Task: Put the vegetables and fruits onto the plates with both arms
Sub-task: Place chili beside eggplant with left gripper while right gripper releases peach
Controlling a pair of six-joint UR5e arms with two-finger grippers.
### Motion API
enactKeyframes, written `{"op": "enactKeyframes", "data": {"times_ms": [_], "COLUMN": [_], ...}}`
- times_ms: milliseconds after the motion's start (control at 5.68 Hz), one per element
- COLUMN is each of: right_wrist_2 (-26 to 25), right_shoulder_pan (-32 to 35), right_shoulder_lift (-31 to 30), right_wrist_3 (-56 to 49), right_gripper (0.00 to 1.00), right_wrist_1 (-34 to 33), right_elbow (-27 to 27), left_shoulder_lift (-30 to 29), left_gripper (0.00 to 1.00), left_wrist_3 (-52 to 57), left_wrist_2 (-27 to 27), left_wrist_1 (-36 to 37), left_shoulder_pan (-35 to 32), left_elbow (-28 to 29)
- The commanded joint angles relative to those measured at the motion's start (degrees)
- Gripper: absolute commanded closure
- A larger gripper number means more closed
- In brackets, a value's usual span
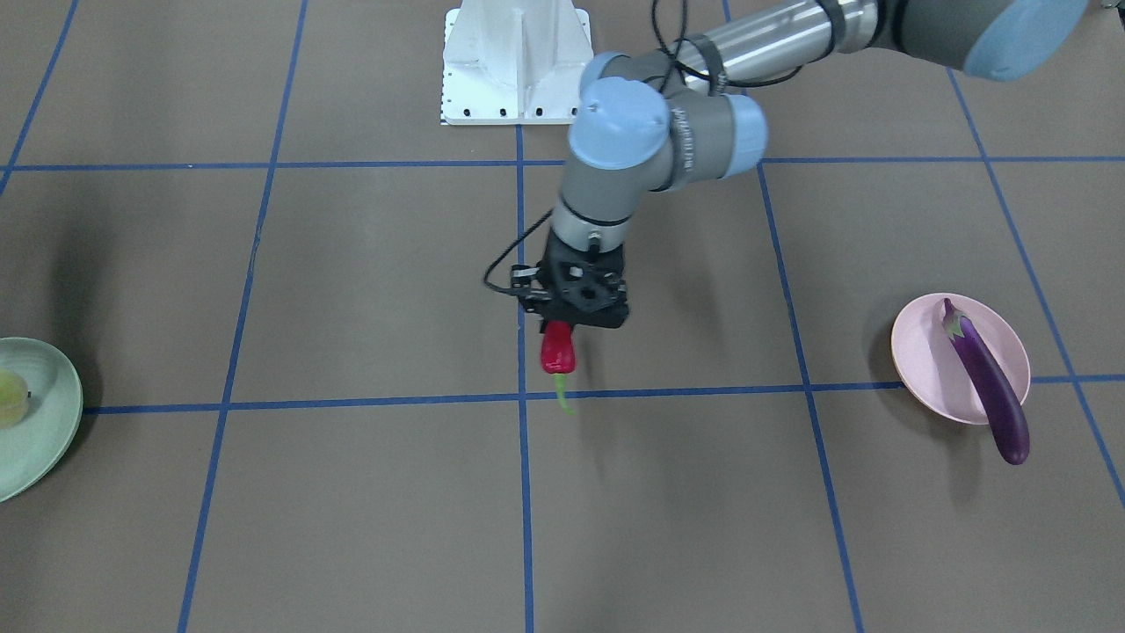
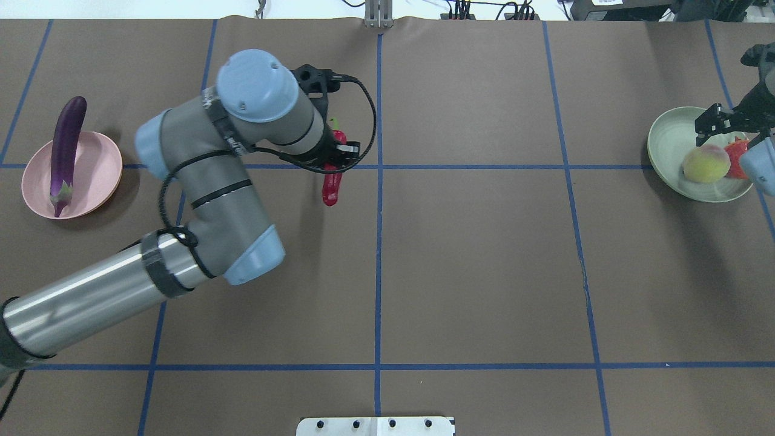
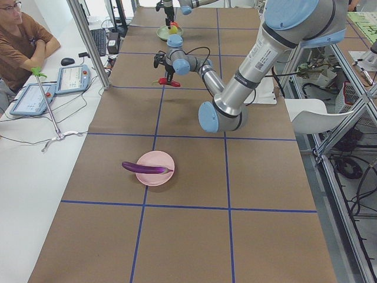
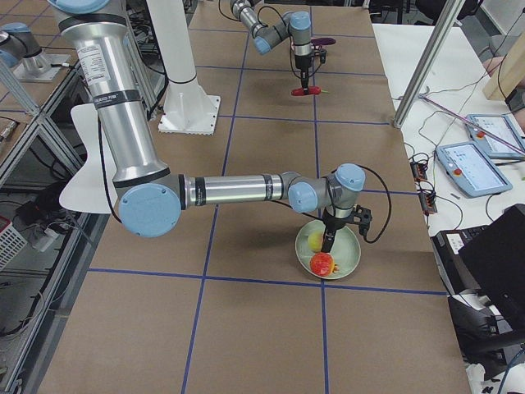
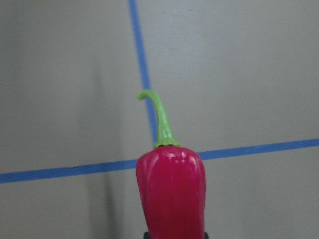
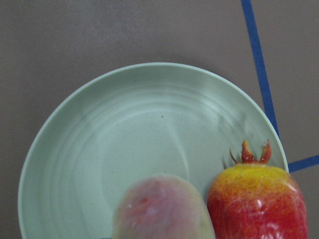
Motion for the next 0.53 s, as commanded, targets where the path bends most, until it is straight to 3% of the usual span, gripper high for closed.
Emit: {"op": "enactKeyframes", "data": {"times_ms": [0,352], "right_wrist_2": [2.2,3.0], "right_shoulder_pan": [-0.1,-0.3], "right_shoulder_lift": [0.4,0.6], "right_wrist_3": [0.3,1.3], "right_gripper": [0.0,0.0], "right_wrist_1": [0.5,1.8], "right_elbow": [2.6,4.8], "left_shoulder_lift": [13.2,22.1], "left_gripper": [1.0,1.0], "left_wrist_3": [0.5,2.7], "left_wrist_2": [-3.7,-4.1], "left_wrist_1": [0.0,0.0], "left_shoulder_pan": [-6.2,-11.0], "left_elbow": [-7.5,-7.3]}}
